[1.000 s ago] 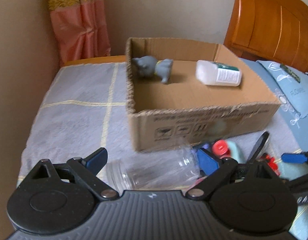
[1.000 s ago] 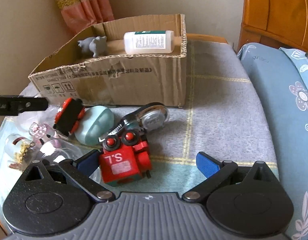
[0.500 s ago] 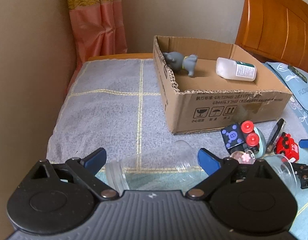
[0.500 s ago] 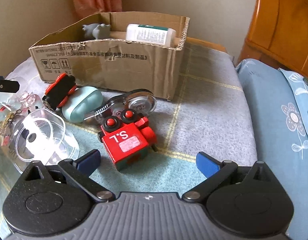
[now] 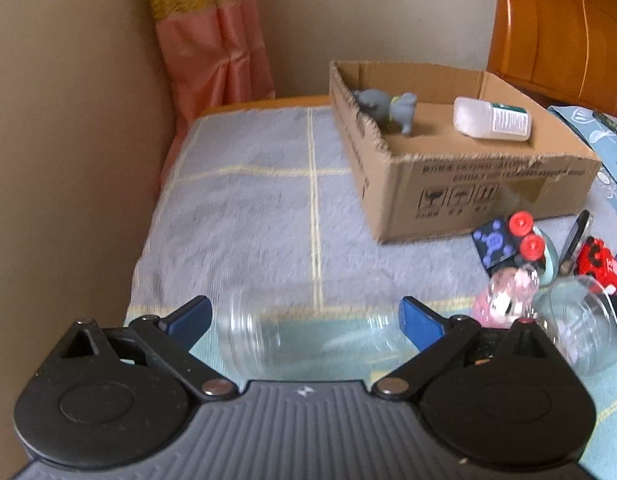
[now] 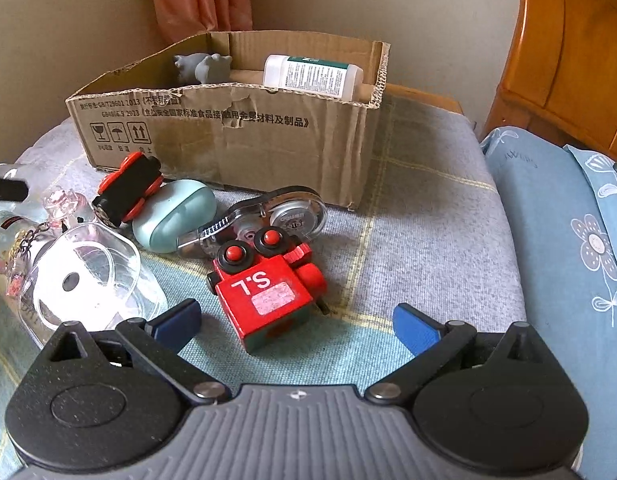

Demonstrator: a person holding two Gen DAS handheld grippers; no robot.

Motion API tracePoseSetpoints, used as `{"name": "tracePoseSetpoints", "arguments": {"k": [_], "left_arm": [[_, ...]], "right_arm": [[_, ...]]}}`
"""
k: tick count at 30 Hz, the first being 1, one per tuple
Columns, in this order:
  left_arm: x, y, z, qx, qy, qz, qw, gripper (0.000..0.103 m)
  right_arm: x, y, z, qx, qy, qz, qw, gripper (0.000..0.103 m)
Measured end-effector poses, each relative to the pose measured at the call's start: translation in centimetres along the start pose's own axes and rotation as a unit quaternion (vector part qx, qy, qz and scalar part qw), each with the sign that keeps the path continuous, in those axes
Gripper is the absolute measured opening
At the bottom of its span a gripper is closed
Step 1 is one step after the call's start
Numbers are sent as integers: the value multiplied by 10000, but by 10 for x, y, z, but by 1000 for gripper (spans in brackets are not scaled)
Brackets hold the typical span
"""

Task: Organize rigid objects
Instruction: 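Grasp the clear plastic jar with the left tool while the right tool grasps the red S.L robot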

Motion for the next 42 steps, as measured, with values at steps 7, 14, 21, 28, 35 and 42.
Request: {"name": "tracePoseSetpoints", "arguments": {"k": [7,14,21,28,35,42], "left_arm": [[7,-11,15,95,-159,-443,9988,100],[12,-5,34,89,-261,-586,9979,101],[4,1,45,104,100,-294,9995,103],[6,1,45,176,161,-446,9987,103],[5,-2,43,44,258,-506,9984,103],[5,-1,44,42,274,-531,9982,103]], "right_arm": [[0,1,1,-27,20,-15,10000,103],[0,1,0,-28,21,-15,10000,103],[0,1,1,-12,39,-56,10000,103],[1,4,2,-28,195,-254,9995,103],[-1,7,5,-28,581,-678,9960,103],[-1,14,11,63,1012,-1156,9881,103]]}}
Point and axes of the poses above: each gripper's, at about its wrist camera, not at the fingertips, and z roughly the way its jaws point, x to its left, y to its top, the point moved 3 cm from there along z, roughly the way its jaws point, and after that the axes turned 11 degrees about z, right-handed, at the moved point
